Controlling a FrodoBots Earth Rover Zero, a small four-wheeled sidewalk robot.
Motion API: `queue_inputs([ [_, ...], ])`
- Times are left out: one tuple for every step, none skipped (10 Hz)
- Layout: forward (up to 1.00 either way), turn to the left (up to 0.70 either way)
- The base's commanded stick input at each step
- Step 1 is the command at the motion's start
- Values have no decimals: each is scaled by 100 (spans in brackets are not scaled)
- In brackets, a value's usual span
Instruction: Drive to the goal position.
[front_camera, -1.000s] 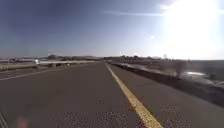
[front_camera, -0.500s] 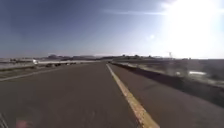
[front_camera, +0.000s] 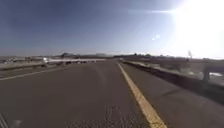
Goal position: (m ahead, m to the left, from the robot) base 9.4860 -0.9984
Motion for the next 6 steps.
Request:
queue_inputs([
  [70, 0],
  [70, 0],
  [70, 0],
  [70, 0],
  [70, 0],
  [70, 0],
])
